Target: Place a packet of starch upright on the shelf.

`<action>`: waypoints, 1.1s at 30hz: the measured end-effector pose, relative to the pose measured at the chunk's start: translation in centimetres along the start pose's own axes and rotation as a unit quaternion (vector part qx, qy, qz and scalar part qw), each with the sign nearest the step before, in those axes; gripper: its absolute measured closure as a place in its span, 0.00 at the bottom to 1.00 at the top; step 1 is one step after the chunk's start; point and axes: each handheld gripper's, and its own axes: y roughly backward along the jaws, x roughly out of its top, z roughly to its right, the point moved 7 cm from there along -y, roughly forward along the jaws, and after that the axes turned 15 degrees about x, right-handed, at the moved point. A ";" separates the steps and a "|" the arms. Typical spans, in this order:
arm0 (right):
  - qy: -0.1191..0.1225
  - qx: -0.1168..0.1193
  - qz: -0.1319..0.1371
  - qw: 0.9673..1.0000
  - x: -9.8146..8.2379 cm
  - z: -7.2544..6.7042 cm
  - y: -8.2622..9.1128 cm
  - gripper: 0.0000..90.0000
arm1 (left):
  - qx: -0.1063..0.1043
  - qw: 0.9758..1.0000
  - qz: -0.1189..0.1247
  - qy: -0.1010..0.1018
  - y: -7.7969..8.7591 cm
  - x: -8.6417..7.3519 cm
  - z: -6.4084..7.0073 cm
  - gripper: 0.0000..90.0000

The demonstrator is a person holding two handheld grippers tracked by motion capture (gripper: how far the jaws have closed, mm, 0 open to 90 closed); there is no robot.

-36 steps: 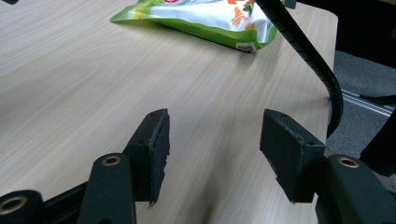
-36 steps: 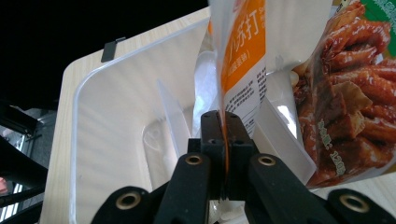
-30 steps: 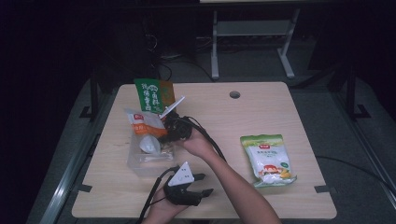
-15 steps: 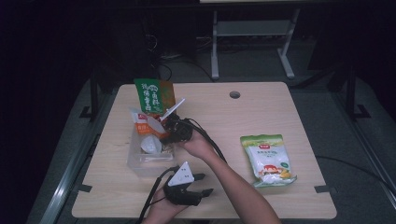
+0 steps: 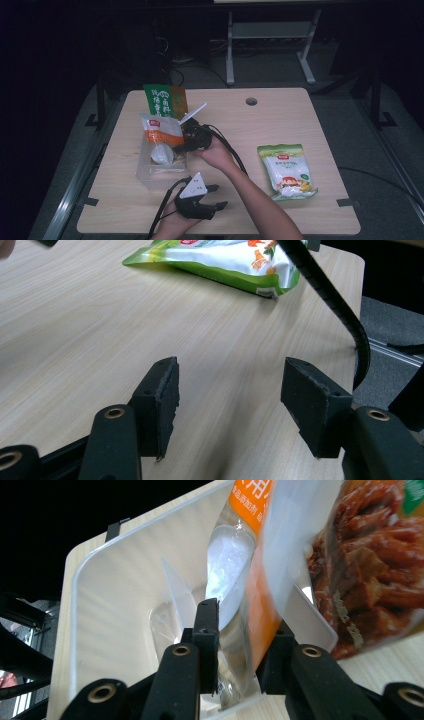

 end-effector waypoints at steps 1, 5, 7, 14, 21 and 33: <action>0.003 0.001 0.003 1.000 0.0 0.0 0.2 0.80 | 0.001 1.000 0.000 0.000 0.0 0.0 0.0 0.44; 0.003 0.002 0.014 1.000 -0.4 -0.3 1.5 0.76 | 0.004 1.000 0.001 0.005 0.0 0.1 -0.2 0.42; -0.003 0.003 0.018 1.000 -0.5 -0.4 1.8 0.76 | 0.005 1.000 0.001 0.009 0.1 0.1 -0.3 0.42; -0.004 -0.002 0.028 1.000 -1.5 -1.0 4.0 0.72 | 0.006 1.000 0.002 0.003 0.0 0.2 -0.4 0.41; -0.010 -0.009 0.030 0.999 -2.8 -1.1 5.8 0.68 | 0.004 1.000 -0.001 0.005 0.0 0.1 -0.3 0.41; -0.014 -0.022 0.038 0.999 -4.7 -0.9 8.1 0.63 | 0.005 1.000 -0.005 0.000 -0.1 0.0 -0.4 0.41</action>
